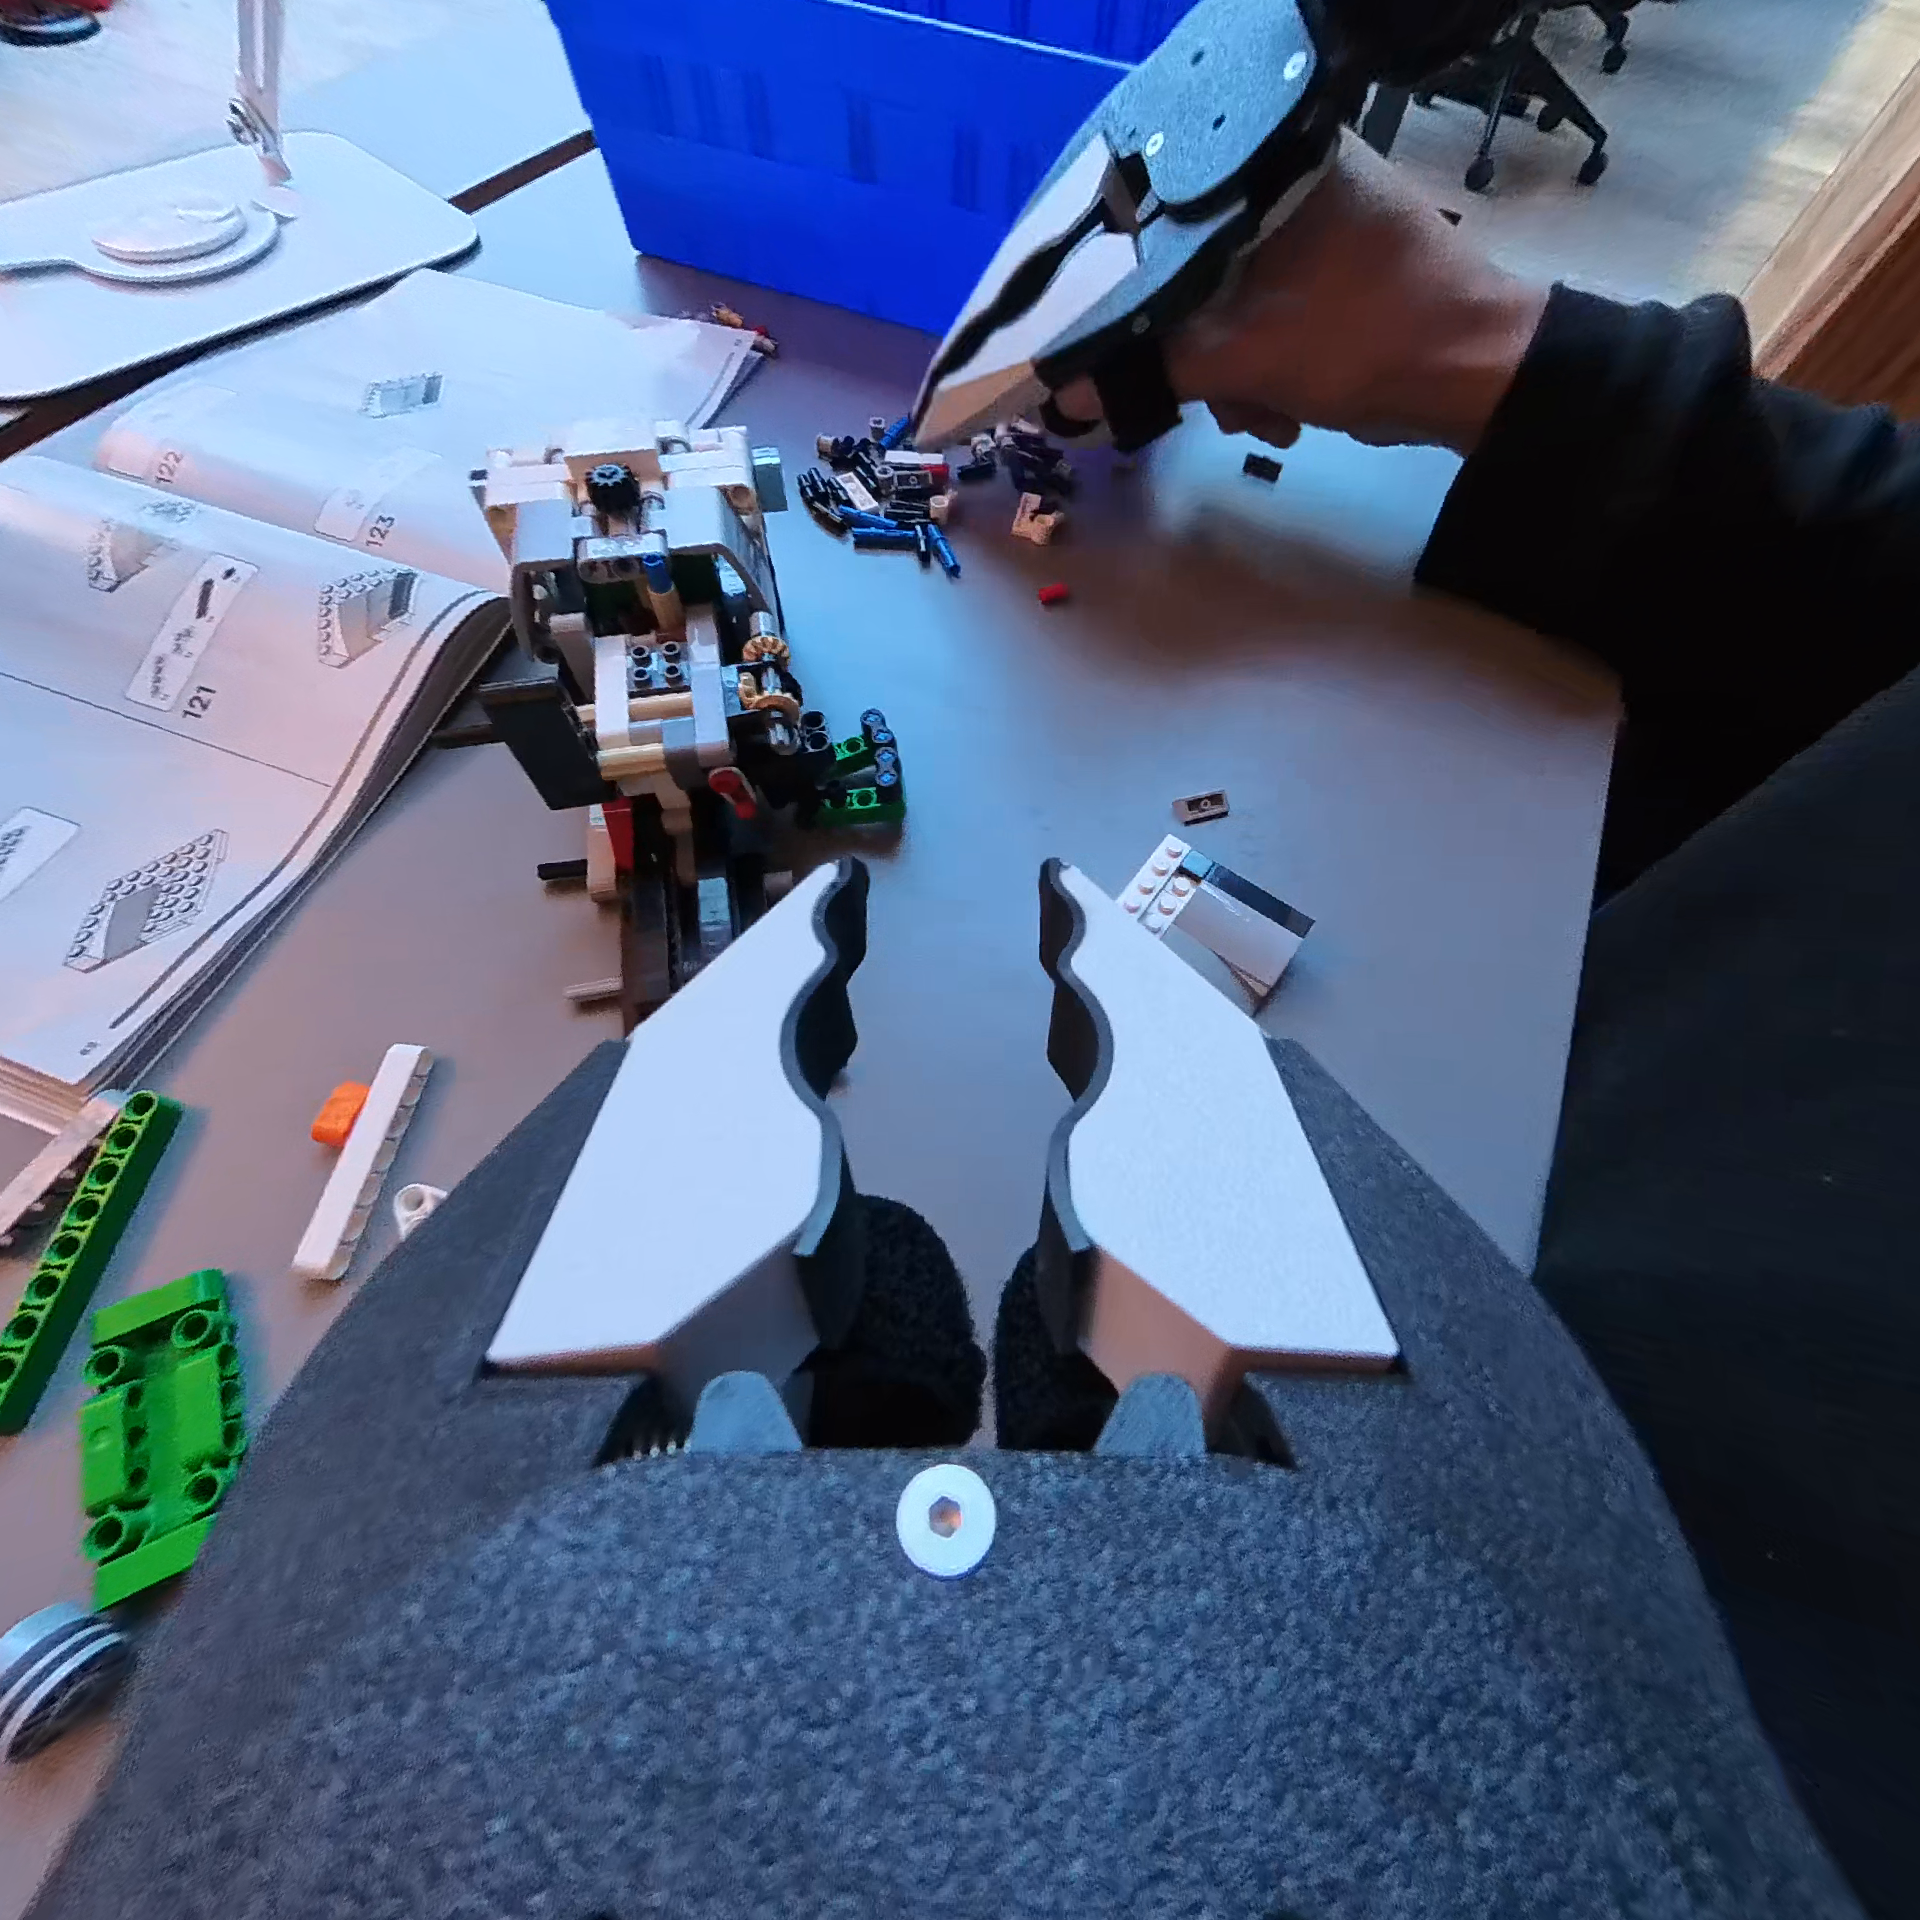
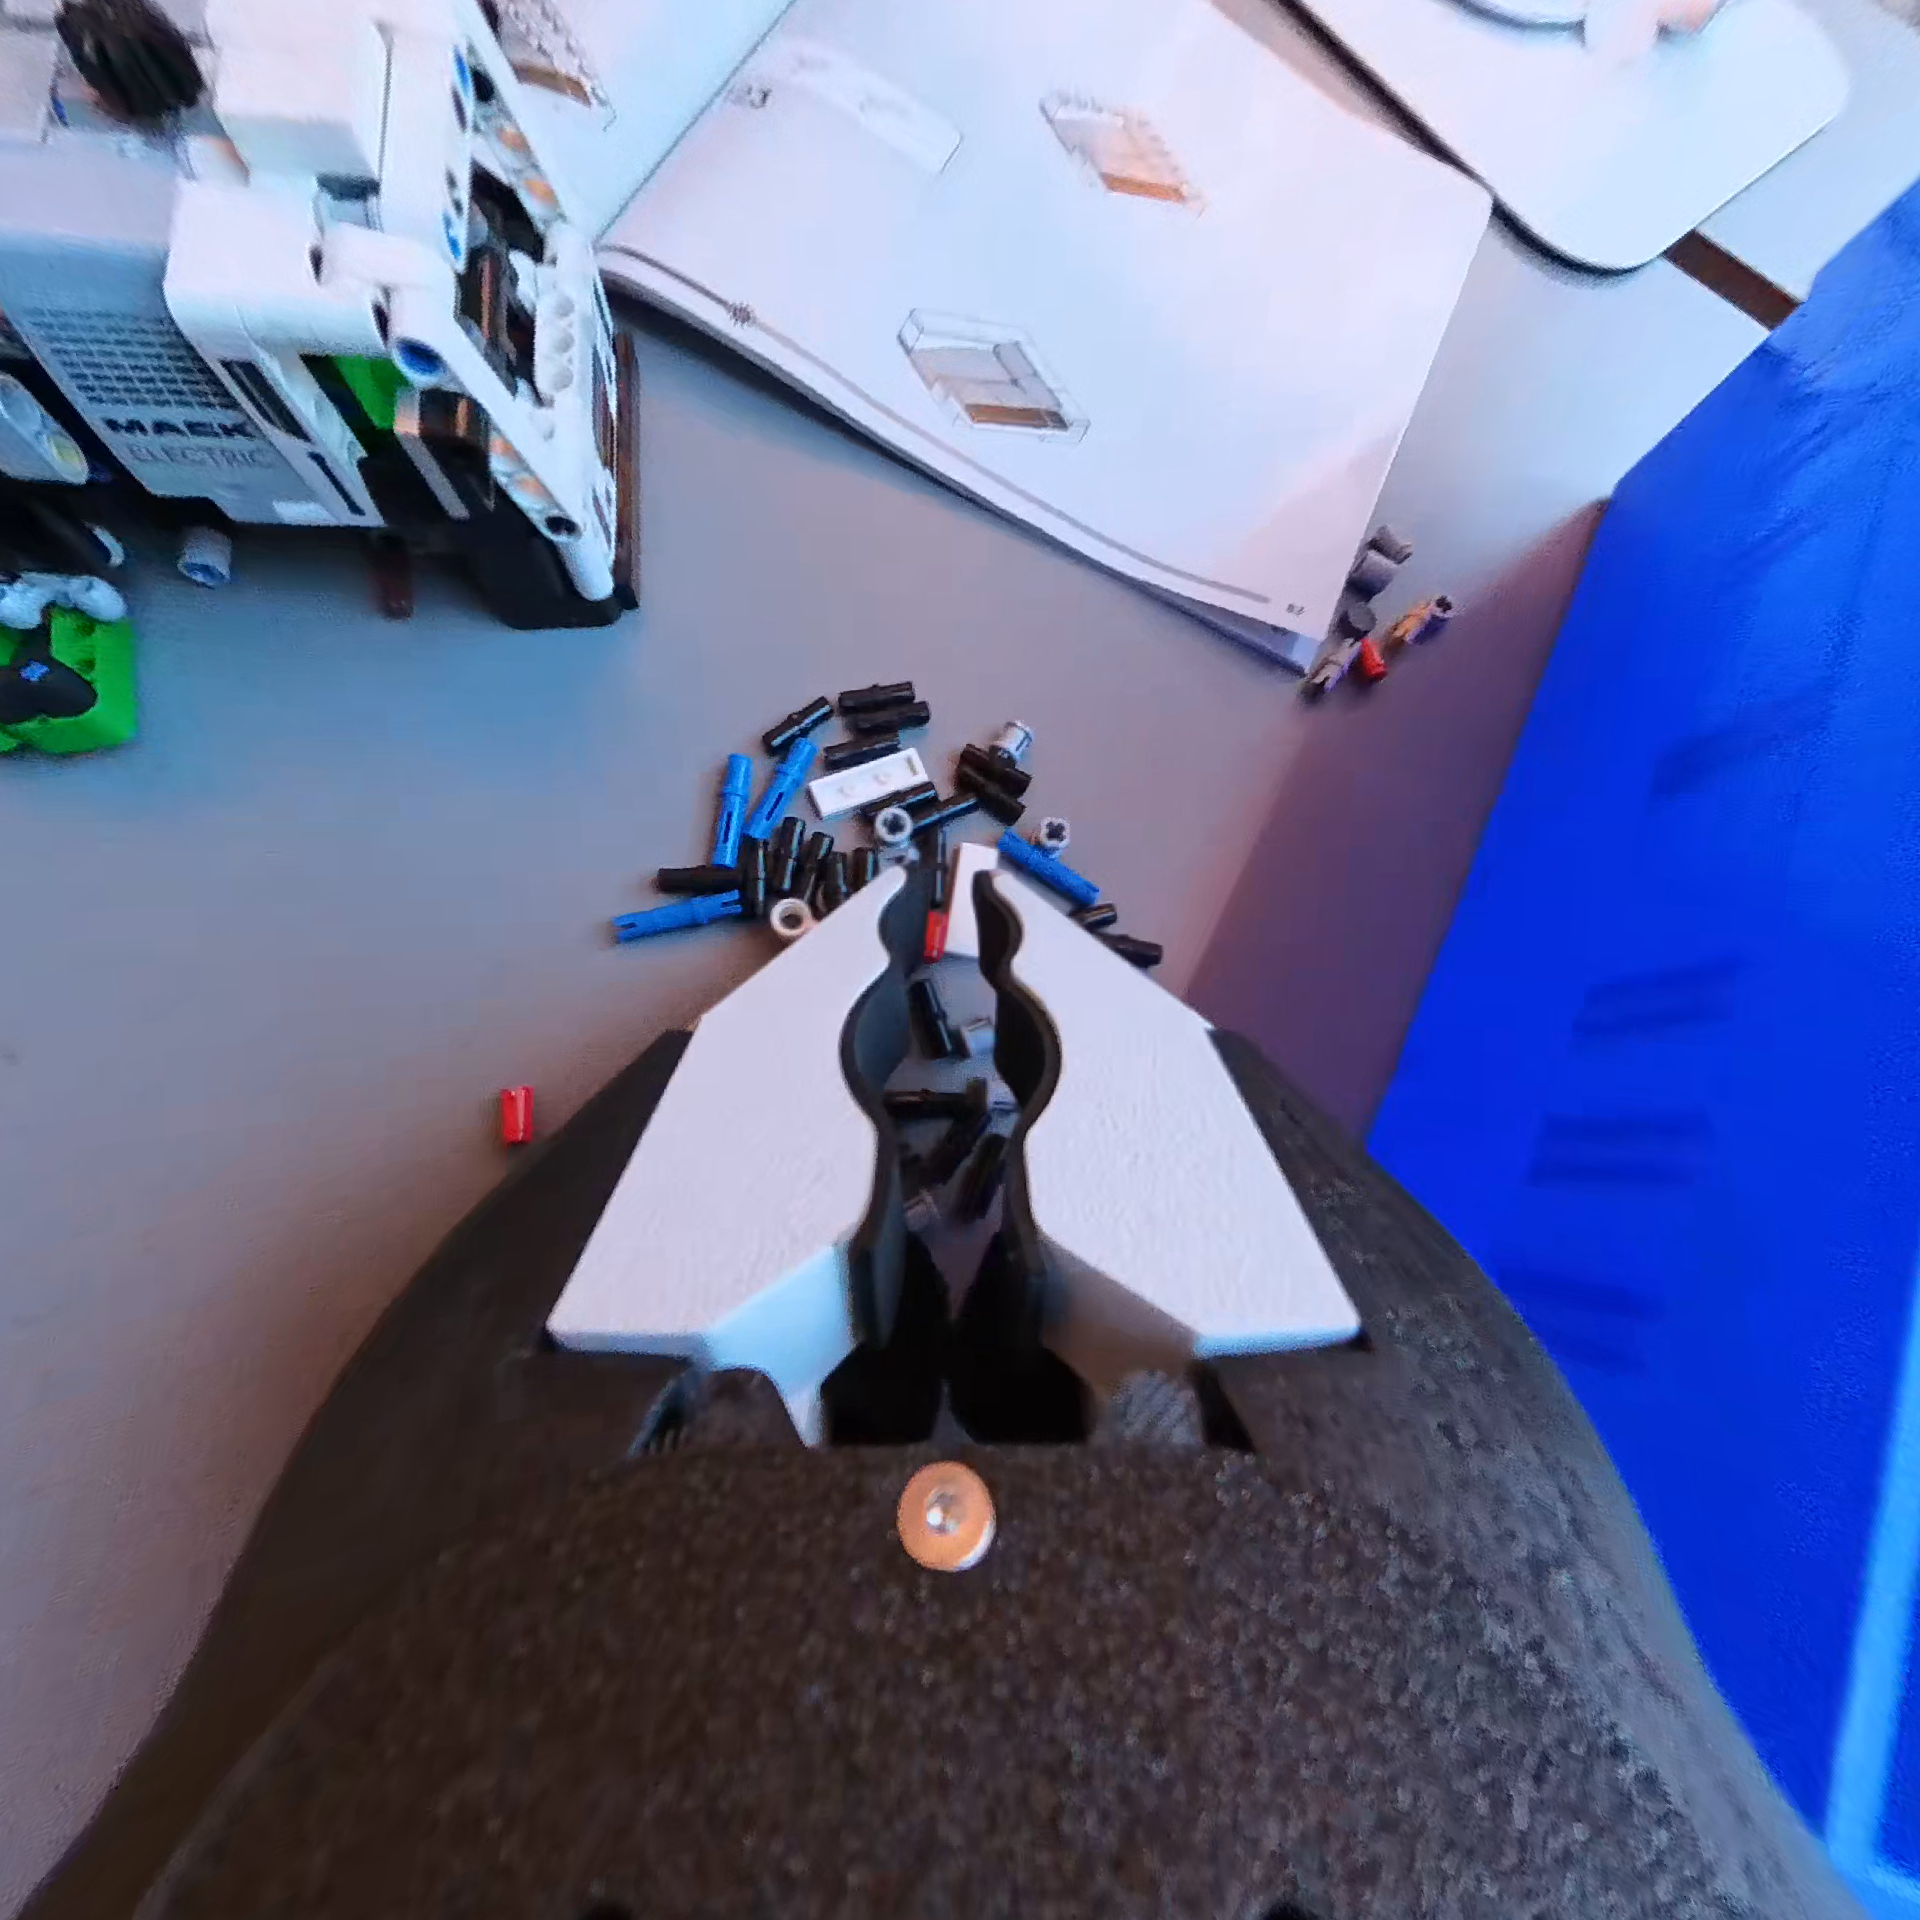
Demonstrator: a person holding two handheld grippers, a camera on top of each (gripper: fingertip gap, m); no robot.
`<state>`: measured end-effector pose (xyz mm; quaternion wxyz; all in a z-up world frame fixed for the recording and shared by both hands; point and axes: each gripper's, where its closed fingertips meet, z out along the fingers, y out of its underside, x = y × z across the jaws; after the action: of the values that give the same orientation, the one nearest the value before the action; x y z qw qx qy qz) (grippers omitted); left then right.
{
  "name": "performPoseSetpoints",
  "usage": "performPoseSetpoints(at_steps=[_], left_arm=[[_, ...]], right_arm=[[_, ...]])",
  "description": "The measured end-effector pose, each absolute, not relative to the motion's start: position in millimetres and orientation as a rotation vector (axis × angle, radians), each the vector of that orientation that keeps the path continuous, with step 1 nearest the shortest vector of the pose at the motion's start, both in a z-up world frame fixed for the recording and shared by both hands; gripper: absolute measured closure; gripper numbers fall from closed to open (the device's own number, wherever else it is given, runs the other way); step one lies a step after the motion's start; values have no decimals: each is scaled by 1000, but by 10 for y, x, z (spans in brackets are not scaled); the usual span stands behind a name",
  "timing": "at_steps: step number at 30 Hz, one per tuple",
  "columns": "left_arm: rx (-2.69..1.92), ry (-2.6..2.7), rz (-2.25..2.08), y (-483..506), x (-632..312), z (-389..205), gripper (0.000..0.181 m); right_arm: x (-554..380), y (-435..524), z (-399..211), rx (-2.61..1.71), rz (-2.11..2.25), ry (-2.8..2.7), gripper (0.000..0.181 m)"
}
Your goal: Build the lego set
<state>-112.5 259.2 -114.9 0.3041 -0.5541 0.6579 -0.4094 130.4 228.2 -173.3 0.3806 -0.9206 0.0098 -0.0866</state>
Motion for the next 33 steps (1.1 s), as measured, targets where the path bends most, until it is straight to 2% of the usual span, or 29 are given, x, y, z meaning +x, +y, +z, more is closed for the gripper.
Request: performPoseSetpoints(at_steps=[1,18,25,28,33], left_arm=[[-1476,1734,-1093,2605,-1120,-1151,150],[-1506,1737,-1134,2652,-1039,-1206,150],[-1518,1741,-1154,2581,-974,-1202,150],[-1550,1705,-1307,2461,-865,-1117,150],[-1615,1502,-1891,2251,-759,-733,159]], right_arm=[[1282,2284,-1760,-2363,-224,15,173],[1190,2297,-1852,-2372,-121,34,175],[717,2264,-1309,-2167,-83,-137,175],[147,2254,-975,-1974,-53,-335,175],[-468,2171,-769,-1710,-219,-614,175]])
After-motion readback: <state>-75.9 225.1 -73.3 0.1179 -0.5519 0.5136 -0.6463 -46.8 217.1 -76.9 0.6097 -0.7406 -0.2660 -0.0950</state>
